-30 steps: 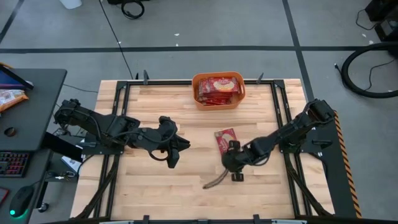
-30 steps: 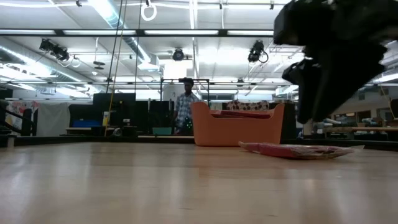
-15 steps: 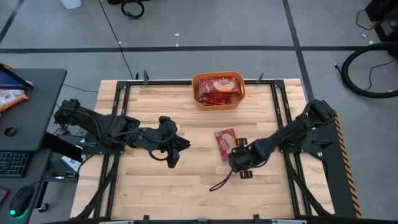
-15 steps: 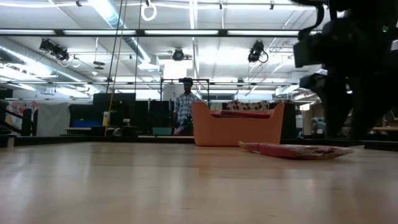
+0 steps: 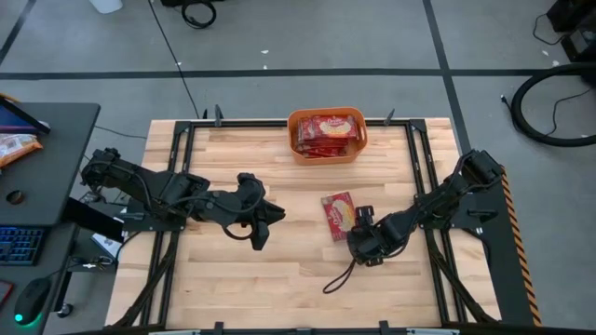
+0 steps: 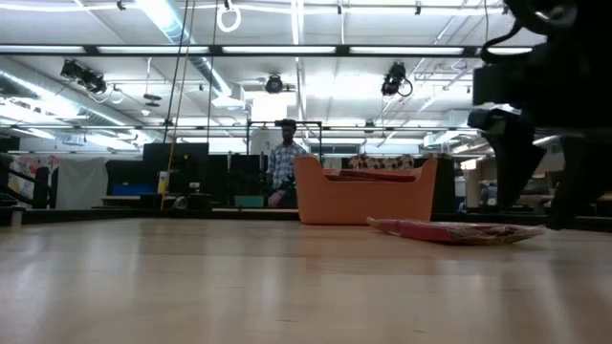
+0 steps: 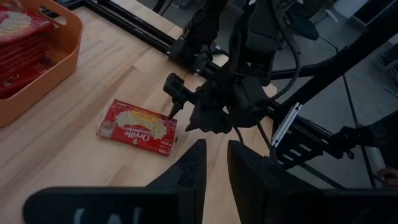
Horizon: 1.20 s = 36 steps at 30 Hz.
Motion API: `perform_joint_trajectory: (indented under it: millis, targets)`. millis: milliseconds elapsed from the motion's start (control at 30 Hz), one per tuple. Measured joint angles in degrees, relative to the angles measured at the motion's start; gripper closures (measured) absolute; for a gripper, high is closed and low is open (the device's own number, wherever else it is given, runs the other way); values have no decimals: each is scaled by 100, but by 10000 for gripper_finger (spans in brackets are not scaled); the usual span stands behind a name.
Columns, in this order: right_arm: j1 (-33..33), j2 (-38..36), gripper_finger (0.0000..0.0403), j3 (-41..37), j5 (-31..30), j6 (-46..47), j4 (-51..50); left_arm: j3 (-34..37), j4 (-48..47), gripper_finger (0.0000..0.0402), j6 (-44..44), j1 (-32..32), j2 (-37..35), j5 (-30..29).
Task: Sort popcorn bags into baskets
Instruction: Put the popcorn pack into the orange bin
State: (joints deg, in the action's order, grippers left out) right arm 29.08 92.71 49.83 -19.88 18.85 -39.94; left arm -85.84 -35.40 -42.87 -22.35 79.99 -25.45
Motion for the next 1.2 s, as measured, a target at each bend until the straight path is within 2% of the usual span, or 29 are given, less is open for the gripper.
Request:
perform_joint_trajectory:
  millis: [200,500,1067,1200]
  targets:
    - [119,1,146,-309,-67,202,203,0,0,333,0,0,0,0]
    - [114,2,152,-314,-618,88,378,0,0,333,4,0,0,-41]
    - [-3,-2,153,-685,-573,-76,1091,0,-2,333,13,0,0,-44]
    - [-43,-4,167,-687,-576,-180,1126,0,-2,333,15,0,0,-44]
